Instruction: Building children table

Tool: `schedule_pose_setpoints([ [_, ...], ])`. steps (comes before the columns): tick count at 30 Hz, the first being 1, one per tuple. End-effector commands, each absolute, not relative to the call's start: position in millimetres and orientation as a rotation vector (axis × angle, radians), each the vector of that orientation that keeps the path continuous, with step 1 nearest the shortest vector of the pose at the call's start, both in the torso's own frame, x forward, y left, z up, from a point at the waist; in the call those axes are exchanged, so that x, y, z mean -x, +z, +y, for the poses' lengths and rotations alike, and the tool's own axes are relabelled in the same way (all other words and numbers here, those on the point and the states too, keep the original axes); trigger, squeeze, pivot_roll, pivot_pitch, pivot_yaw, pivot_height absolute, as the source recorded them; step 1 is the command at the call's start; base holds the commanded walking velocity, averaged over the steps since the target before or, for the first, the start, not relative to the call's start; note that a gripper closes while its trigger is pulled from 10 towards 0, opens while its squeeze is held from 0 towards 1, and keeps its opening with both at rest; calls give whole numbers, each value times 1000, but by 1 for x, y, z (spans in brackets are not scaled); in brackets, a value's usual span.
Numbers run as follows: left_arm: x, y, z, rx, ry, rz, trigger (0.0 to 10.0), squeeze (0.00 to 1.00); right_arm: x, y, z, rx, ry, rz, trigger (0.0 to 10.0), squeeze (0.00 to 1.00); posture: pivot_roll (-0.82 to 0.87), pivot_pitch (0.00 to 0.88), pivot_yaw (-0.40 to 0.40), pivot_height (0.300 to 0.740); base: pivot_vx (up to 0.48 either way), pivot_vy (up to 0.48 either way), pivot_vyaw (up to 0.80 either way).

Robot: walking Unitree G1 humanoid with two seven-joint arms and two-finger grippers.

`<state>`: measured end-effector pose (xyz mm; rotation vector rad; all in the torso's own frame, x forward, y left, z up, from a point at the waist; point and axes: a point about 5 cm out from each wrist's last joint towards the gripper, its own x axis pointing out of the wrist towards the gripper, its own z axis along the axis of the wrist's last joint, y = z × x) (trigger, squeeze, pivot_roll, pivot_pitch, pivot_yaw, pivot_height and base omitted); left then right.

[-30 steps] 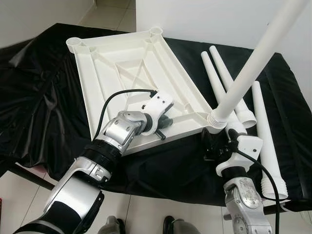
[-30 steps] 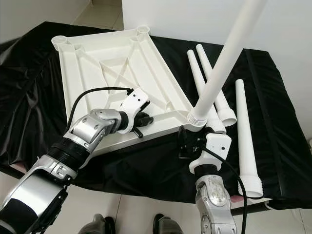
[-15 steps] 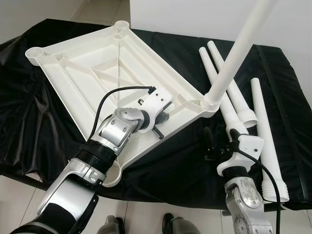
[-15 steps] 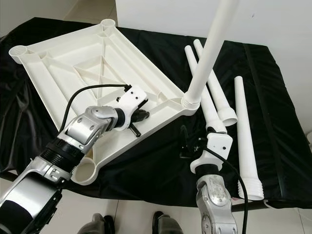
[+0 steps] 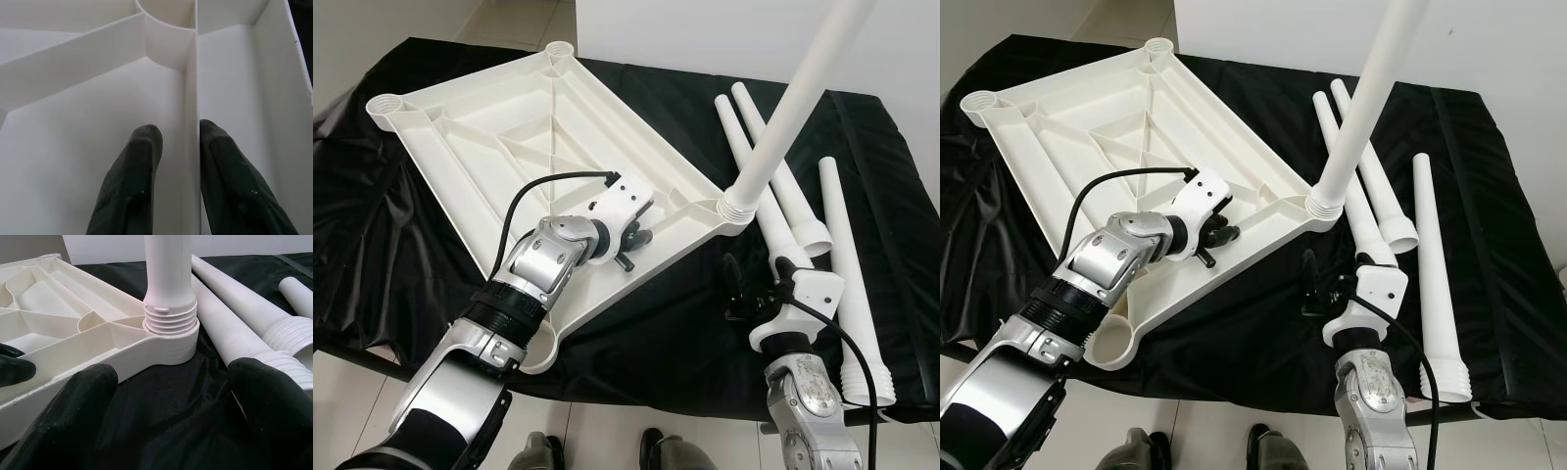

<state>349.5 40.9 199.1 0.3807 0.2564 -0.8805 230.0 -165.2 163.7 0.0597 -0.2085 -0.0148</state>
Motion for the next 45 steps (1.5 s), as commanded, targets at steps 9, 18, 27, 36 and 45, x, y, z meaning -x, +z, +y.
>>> schedule_pose_setpoints([
  [9, -346, 236, 65, -299, -934, 108, 10000, 0, -229, 160, -166, -54, -10, -187, 10000, 0, 1, 183, -4, 740, 0, 0, 0],
  [18, -343, 237, 98, -450, -957, 118, 10000, 0, -230, 160, -165, -47, 7, -185, 10000, 0, 3, 180, -11, 740, 0, 0, 0],
  [27, -343, 222, 133, -583, -894, 223, 10000, 0, -228, 160, -168, -41, 9, -178, 10000, 0, 1, 198, -17, 740, 0, 0, 0],
  [36, -348, 223, 158, -593, -812, 254, 10000, 0, -228, 161, -169, -37, 3, -176, 10000, 0, -5, 201, -18, 740, 0, 0, 0],
  [45, -345, 223, 181, -624, -756, 268, 10000, 0, -229, 162, -170, -34, 11, -176, 10000, 0, -2, 203, -28, 740, 0, 0, 0],
])
